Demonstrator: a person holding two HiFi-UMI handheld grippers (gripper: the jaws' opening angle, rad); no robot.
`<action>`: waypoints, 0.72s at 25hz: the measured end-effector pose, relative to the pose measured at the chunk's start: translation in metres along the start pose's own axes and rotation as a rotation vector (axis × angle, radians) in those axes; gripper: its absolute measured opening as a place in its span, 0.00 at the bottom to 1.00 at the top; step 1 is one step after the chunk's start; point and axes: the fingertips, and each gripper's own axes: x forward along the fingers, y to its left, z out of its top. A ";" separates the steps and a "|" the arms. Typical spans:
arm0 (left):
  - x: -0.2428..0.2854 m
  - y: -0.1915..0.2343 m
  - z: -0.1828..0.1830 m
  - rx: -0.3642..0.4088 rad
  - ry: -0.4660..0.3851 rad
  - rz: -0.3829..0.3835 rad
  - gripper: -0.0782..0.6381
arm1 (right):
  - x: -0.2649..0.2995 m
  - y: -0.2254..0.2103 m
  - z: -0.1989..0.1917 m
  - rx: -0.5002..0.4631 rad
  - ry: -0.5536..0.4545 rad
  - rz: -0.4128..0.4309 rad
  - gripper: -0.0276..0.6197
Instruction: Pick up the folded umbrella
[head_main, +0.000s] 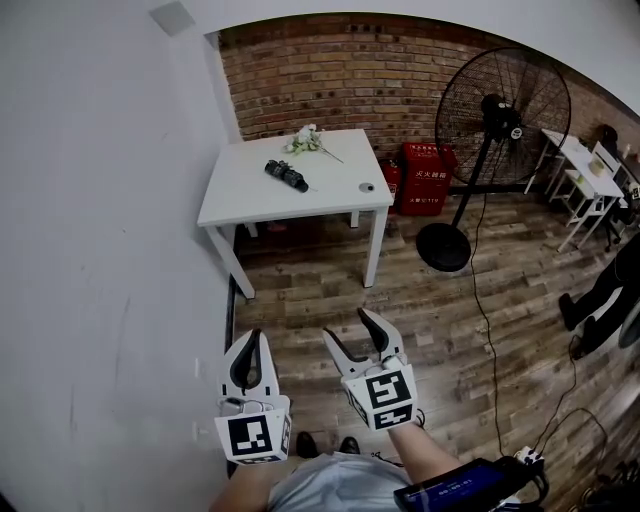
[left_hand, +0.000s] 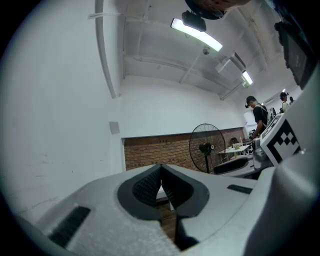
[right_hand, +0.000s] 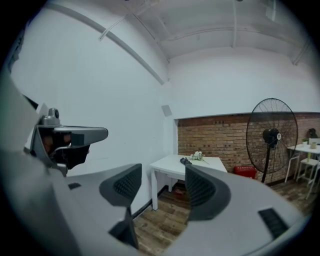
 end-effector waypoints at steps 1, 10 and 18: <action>-0.001 -0.003 -0.001 -0.002 0.001 0.006 0.12 | -0.002 -0.004 0.000 -0.003 0.000 0.000 0.47; 0.008 -0.007 -0.005 -0.003 0.000 0.031 0.12 | 0.003 -0.020 0.002 -0.025 -0.012 -0.001 0.47; 0.043 0.019 -0.022 -0.026 0.012 0.041 0.12 | 0.046 -0.031 -0.003 -0.031 0.012 -0.007 0.47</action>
